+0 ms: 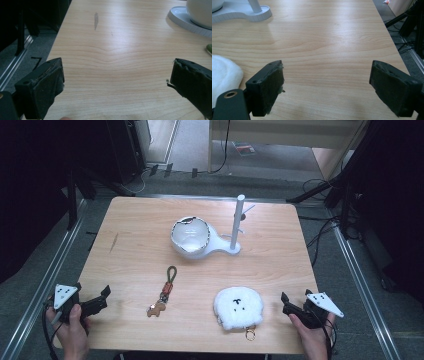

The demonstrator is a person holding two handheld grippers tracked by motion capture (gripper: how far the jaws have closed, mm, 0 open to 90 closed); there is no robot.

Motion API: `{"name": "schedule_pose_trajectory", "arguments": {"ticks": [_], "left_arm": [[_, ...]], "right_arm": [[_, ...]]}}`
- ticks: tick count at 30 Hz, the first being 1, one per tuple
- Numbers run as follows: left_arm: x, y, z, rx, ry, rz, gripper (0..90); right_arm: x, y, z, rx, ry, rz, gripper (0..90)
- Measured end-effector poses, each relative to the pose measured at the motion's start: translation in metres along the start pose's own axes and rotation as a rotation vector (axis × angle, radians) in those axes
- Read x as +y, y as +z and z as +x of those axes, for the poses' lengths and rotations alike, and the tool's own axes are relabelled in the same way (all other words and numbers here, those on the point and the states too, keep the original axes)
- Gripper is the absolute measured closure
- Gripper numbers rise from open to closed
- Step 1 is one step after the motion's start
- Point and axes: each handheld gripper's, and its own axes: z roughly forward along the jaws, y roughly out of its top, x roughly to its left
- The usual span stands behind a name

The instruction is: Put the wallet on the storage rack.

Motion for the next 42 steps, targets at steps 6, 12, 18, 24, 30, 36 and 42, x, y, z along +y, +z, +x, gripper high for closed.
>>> {"name": "schedule_pose_trajectory", "arguments": {"ticks": [6,12,18,24,30,36,42], "left_arm": [[0.002,0.004,-0.002,-0.028,0.020,0.000,0.0],[0.000,0.002,-0.004,-0.017,0.022,-0.018,0.0],[0.000,0.003,-0.013,0.039,0.092,-0.013,0.0],[-0.002,-0.002,-0.008,0.037,0.046,-0.055,0.0],[0.001,0.004,-0.011,0.033,0.079,-0.012,0.0],[0.004,0.010,-0.010,-0.032,0.088,0.054,0.0],[0.006,0.015,-0.009,-0.037,0.065,0.065,0.0]], "right_arm": [[0.005,0.000,0.001,0.030,-0.003,0.036,13.0],[0.015,-0.002,0.016,0.074,-0.003,0.045,13.6],[0.026,-0.003,0.030,0.108,0.002,0.074,12.8],[0.032,-0.002,0.048,0.131,-0.012,0.123,12.8],[0.033,0.000,0.060,0.160,-0.023,0.176,10.0],[0.030,-0.001,0.077,0.201,-0.023,0.237,8.8],[0.026,-0.003,0.087,0.235,-0.016,0.276,8.7]]}}
